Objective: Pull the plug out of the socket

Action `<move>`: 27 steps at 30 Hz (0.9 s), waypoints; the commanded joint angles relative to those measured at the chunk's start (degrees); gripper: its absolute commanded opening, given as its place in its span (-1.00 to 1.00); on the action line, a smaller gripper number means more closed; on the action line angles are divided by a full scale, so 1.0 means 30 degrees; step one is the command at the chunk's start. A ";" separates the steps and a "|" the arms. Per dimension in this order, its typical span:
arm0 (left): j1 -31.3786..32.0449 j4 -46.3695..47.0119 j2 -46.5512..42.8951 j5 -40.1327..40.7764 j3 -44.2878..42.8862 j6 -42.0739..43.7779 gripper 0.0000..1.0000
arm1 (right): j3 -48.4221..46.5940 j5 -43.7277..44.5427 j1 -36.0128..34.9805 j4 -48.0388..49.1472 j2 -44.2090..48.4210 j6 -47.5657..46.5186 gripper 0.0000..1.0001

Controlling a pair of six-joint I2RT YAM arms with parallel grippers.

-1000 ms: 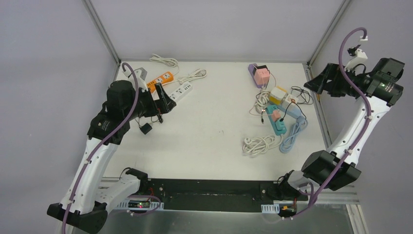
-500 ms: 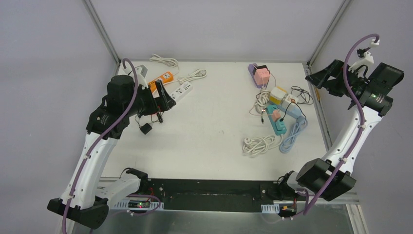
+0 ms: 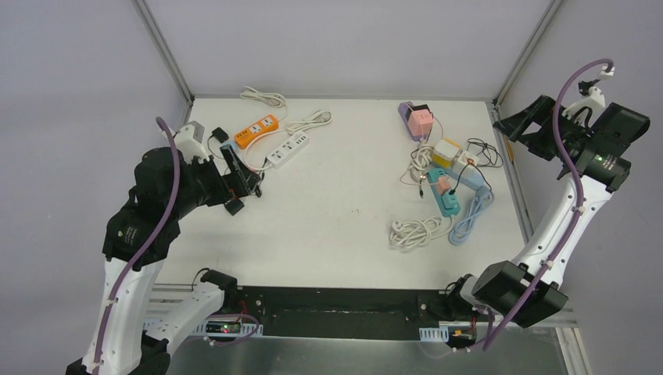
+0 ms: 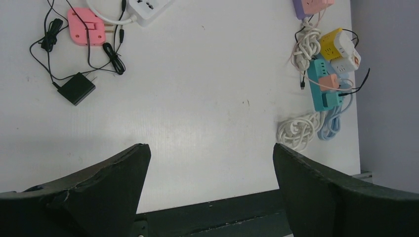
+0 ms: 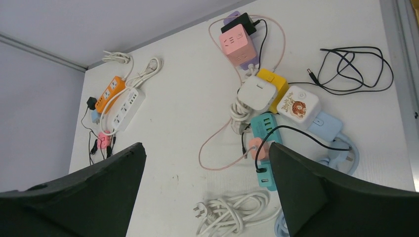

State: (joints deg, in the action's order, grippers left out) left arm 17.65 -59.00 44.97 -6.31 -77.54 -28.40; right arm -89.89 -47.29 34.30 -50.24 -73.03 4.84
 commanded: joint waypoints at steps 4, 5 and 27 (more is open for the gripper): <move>0.0093 -0.0323 0.1088 -0.0226 -0.1117 0.0122 0.98 | -0.0765 0.1898 -0.0023 -0.1201 0.1123 -0.0272 1.00; 0.0093 -0.0303 0.1086 -0.0170 -0.1222 0.0122 0.98 | -0.0729 0.1893 -0.0022 -0.1189 0.1187 -0.0293 1.00; 0.0093 0.1492 0.1349 -0.0440 -0.0030 -0.0044 0.98 | -0.1315 0.2037 -0.0009 -0.1564 0.0680 -0.1207 1.00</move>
State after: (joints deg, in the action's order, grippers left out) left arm 17.65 -58.02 49.34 -6.61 -78.78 -28.42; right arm -90.94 -39.83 34.30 -54.39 -70.76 2.83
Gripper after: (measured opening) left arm 0.991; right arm 0.996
